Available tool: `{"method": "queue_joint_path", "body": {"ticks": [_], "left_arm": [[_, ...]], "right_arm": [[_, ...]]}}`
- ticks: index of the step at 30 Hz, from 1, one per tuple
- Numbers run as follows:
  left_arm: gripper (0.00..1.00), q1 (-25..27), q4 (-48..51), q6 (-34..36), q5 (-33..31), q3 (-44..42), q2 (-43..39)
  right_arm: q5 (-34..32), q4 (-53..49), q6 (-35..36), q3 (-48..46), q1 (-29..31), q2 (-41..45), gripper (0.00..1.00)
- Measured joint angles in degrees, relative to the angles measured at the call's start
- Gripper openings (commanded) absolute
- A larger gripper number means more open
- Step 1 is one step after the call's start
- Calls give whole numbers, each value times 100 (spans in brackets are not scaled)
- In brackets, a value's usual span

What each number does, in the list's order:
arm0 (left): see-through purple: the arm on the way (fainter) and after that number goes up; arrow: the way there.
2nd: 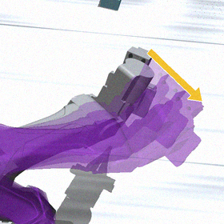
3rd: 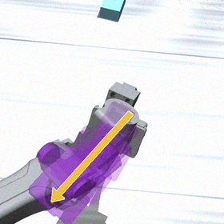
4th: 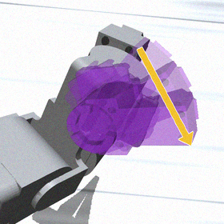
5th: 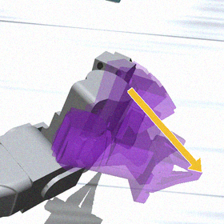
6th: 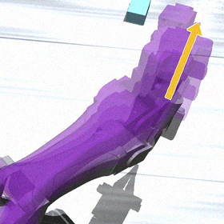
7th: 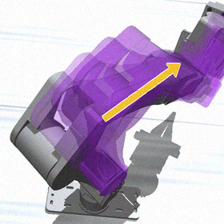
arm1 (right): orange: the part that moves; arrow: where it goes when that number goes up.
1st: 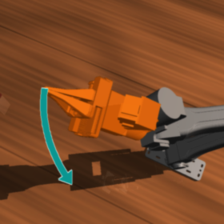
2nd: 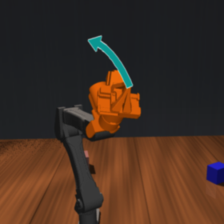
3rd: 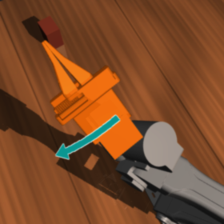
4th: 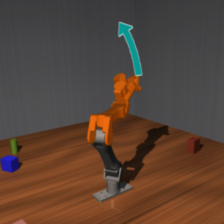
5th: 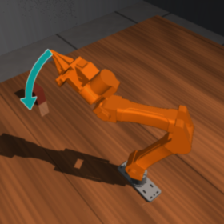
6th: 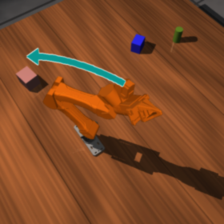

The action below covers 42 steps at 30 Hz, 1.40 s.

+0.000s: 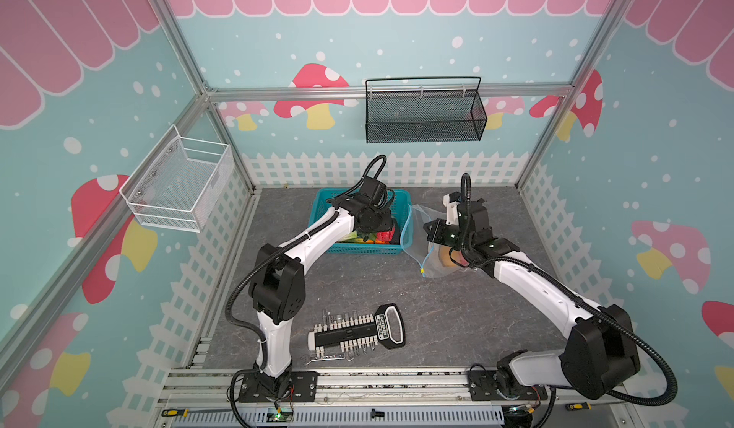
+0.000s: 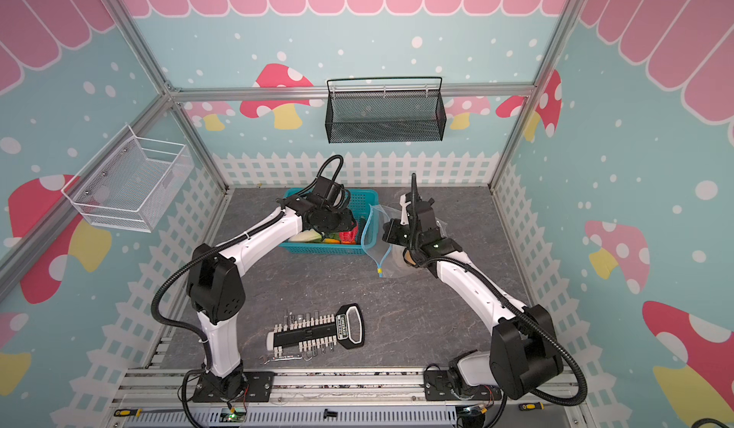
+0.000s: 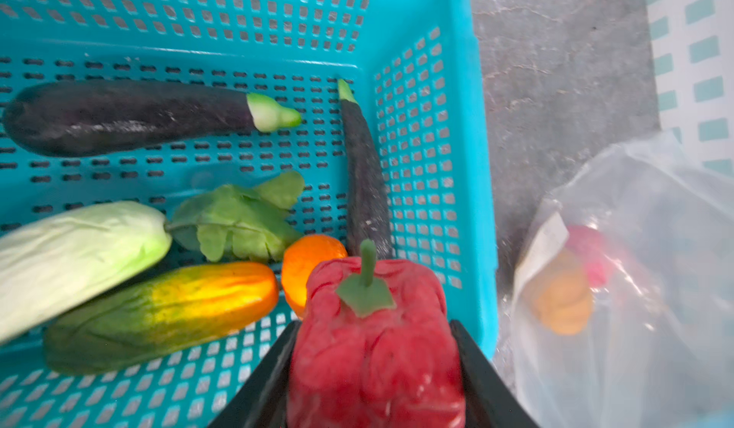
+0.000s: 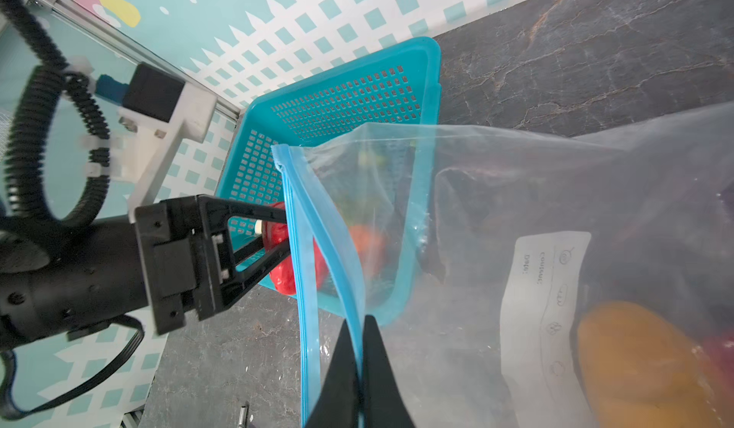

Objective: Place the food in the zip-top bag and seal the zipper
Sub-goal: 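Lift the red pepper with the left gripper and carry it over the bag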

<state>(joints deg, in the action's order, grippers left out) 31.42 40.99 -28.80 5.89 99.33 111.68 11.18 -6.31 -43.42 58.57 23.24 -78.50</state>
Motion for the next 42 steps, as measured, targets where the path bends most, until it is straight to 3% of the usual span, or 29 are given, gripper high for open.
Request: {"method": "queue_joint_path", "body": {"ticks": [10,19,29,42], "left_arm": [[52,363,-328,-103,76,-706,-1182],[52,688,-1668,-50,341,-1969,-2120],[50,879,-2712,-59,645,-2170,-2120],[50,881,-3108,-146,605,-2389,-1705]], "right_arm": [[-11,35,-44,-55,0,0,0],[9,50,-105,-79,-2,0,0],[50,79,-149,-79,-2,0,0],[87,76,-166,-79,-2,20,0]]}}
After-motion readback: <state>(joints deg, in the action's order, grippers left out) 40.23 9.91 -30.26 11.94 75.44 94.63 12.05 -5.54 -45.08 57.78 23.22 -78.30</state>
